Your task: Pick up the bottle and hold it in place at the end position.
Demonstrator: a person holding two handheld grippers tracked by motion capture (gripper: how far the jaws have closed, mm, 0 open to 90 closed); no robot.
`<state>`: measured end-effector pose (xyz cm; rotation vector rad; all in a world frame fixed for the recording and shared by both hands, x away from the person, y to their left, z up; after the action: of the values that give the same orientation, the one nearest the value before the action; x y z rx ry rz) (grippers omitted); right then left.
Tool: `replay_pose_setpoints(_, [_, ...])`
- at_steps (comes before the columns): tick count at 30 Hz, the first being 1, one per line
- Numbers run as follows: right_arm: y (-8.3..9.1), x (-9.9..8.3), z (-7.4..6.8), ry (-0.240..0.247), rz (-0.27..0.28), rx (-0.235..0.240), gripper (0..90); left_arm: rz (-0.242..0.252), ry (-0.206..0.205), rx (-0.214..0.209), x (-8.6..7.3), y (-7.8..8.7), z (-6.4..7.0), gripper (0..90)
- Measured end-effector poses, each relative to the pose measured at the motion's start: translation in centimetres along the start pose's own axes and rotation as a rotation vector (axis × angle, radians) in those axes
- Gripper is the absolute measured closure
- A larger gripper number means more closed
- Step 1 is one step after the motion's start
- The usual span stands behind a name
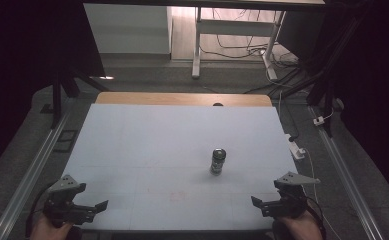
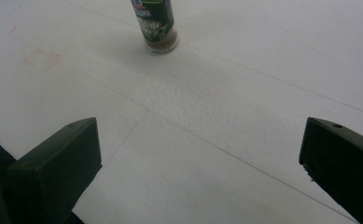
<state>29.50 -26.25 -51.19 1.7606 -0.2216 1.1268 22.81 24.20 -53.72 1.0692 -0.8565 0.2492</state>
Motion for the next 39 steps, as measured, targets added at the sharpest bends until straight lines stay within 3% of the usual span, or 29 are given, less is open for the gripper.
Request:
replay_pose_setpoints(20, [-0.3, 0.7, -0.5, 0.005, 0.027, 0.058, 0.0, 0.002, -0.004, -0.004, 0.0, 0.0, 0.0, 0.0])
replay_pose_setpoints(24, [-0.8, 1.1, -0.9, 0.02, 0.037, 0.094, 0.0, 0.0, -0.005, -0.005, 0.0, 0.0, 0.1, 0.0])
replay_pose_setpoints(39, [-2.3, 1.8, -1.5, 0.044, 0.04, 0.142, 0.0, -0.003, -0.004, -0.008, 0.0, 0.0, 0.1, 0.0])
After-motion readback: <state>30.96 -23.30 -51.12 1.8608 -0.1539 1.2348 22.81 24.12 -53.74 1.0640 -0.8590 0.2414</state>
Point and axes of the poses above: each handheld gripper's, and its own axes: y roughly backward along the jaws, x roughly out of its top, z roughly to its right, the point moved 8 cm from there along -y, roughly forward along the jaws, and after that the axes turned 4 degrees about z, right-handed, at the moved point
